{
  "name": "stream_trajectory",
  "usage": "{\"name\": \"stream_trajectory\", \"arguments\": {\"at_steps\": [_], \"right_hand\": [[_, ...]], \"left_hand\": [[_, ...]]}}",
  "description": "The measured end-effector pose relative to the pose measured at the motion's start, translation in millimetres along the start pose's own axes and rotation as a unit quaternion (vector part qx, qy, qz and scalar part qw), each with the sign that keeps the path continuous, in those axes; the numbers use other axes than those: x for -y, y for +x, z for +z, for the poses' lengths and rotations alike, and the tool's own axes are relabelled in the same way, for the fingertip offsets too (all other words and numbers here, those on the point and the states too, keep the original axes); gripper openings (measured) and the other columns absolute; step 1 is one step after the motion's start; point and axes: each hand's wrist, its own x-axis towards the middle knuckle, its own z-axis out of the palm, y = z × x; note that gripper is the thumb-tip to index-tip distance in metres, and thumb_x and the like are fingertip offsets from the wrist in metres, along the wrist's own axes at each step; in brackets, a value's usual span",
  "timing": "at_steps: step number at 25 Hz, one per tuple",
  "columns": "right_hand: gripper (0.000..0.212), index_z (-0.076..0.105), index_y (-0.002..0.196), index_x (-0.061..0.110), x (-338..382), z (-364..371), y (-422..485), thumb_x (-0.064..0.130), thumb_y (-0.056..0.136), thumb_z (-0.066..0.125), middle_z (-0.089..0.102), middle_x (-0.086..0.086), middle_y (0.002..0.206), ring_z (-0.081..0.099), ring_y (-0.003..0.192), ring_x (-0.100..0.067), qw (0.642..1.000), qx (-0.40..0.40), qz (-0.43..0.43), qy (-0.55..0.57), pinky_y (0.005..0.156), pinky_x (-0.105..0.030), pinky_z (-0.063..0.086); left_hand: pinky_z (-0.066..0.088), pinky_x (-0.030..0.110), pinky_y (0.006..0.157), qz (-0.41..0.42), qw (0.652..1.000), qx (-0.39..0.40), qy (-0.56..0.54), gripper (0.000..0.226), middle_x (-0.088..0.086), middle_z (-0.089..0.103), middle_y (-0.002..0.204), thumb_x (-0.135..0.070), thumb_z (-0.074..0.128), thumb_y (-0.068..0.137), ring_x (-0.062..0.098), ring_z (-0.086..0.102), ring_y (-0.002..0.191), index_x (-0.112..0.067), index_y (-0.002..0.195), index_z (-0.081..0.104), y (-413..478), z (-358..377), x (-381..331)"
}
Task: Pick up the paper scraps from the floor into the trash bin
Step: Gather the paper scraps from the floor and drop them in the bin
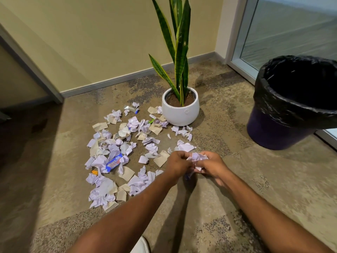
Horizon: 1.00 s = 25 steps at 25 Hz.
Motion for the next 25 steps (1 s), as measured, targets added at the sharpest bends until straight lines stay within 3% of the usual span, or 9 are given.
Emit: {"name": "stream_trajectory", "arguments": {"at_steps": [2, 4, 6, 8, 13, 17, 19, 22, 25], "right_hand": [[0.025, 0.071, 0.105, -0.002, 17.6, -8.0, -4.1, -0.016, 0.085, 0.076, 0.077, -0.022, 0.096, 0.077, 0.072, -0.025, 0.999, -0.018, -0.017, 0.04, 0.064, -0.035, 0.068], [0.023, 0.072, 0.1, 0.001, 37.1, -17.3, -10.3, -0.016, 0.085, 0.075, 0.076, -0.019, 0.088, 0.073, 0.064, -0.021, 0.997, -0.045, -0.05, 0.041, 0.054, -0.029, 0.062], [0.022, 0.073, 0.096, 0.004, 59.2, -29.6, -16.4, -0.013, 0.084, 0.077, 0.076, -0.018, 0.086, 0.071, 0.068, -0.022, 0.992, -0.079, -0.088, 0.034, 0.056, -0.031, 0.06], [0.02, 0.073, 0.097, 0.003, 85.1, -44.0, -23.7, -0.011, 0.084, 0.078, 0.076, -0.02, 0.088, 0.071, 0.074, -0.025, 0.987, -0.101, -0.125, 0.022, 0.064, -0.034, 0.062], [0.022, 0.073, 0.101, -0.005, 152.1, -84.5, -48.3, -0.019, 0.083, 0.07, 0.073, -0.017, 0.083, 0.069, 0.067, -0.02, 0.956, -0.167, -0.243, -0.003, 0.058, -0.027, 0.061], [0.025, 0.077, 0.092, 0.01, 192.3, -123.5, -62.6, -0.01, 0.078, 0.076, 0.077, -0.013, 0.083, 0.068, 0.069, -0.017, 0.918, -0.243, -0.313, -0.02, 0.058, -0.029, 0.056], [0.022, 0.078, 0.089, 0.016, 207.2, -147.9, -66.9, 0.0, 0.074, 0.082, 0.078, -0.009, 0.082, 0.069, 0.07, -0.016, 0.904, -0.281, -0.321, -0.021, 0.061, -0.033, 0.058], [0.021, 0.079, 0.083, 0.021, 221.4, -181.0, -65.0, 0.009, 0.067, 0.084, 0.081, -0.011, 0.086, 0.073, 0.078, -0.024, 0.902, -0.306, -0.303, 0.017, 0.078, -0.052, 0.065], [0.018, 0.079, 0.079, 0.019, 229.2, -207.7, -56.9, 0.011, 0.063, 0.078, 0.078, -0.008, 0.082, 0.071, 0.078, -0.024, 0.901, -0.328, -0.283, 0.03, 0.084, -0.056, 0.064]], "left_hand": [[0.066, 0.037, 0.067, 0.01, 1.0, 0.014, -0.025, 0.013, 0.019, 0.077, 0.084, 0.007, 0.071, 0.093, 0.021, 0.073, 0.065, 0.0, 0.103, 0.076, 4.8, 5.1, -18.5], [0.067, 0.038, 0.075, 0.032, 0.998, 0.028, -0.04, 0.018, 0.019, 0.08, 0.092, 0.006, 0.073, 0.092, 0.025, 0.076, 0.072, -0.001, 0.109, 0.076, 10.3, 12.8, -40.0], [0.067, 0.041, 0.082, 0.056, 0.996, 0.047, -0.06, 0.021, 0.022, 0.08, 0.098, 0.006, 0.075, 0.091, 0.032, 0.077, 0.081, -0.001, 0.11, 0.076, 14.3, 24.1, -64.4], [0.067, 0.037, 0.079, 0.095, 0.99, 0.059, -0.08, 0.019, 0.02, 0.081, 0.096, 0.007, 0.074, 0.09, 0.033, 0.077, 0.082, -0.002, 0.107, 0.077, 13.1, 36.7, -90.7], [0.064, 0.043, 0.093, 0.186, 0.971, 0.087, -0.12, 0.023, 0.015, 0.082, 0.098, 0.005, 0.074, 0.09, 0.029, 0.079, 0.093, -0.012, 0.104, 0.081, 7.9, 71.9, -160.3], [0.063, 0.028, 0.076, 0.224, 0.959, 0.086, -0.149, 0.029, 0.013, 0.08, 0.091, 0.014, 0.068, 0.088, 0.017, 0.074, 0.077, -0.008, 0.102, 0.081, -3.4, 110.9, -218.6], [0.061, 0.024, 0.069, 0.228, 0.957, 0.097, -0.153, 0.031, 0.013, 0.079, 0.089, 0.016, 0.066, 0.086, 0.017, 0.072, 0.074, -0.003, 0.105, 0.08, -8.6, 134.2, -243.2], [0.059, 0.021, 0.062, 0.218, 0.957, 0.122, -0.144, 0.025, 0.009, 0.075, 0.081, 0.015, 0.068, 0.087, 0.016, 0.069, 0.069, -0.005, 0.097, 0.078, -9.4, 162.1, -271.7], [0.059, 0.029, 0.072, 0.184, 0.963, 0.156, -0.123, 0.032, 0.007, 0.069, 0.081, 0.012, 0.065, 0.091, 0.017, 0.064, 0.071, -0.016, 0.077, 0.07, -8.4, 184.0, -292.5]]}}
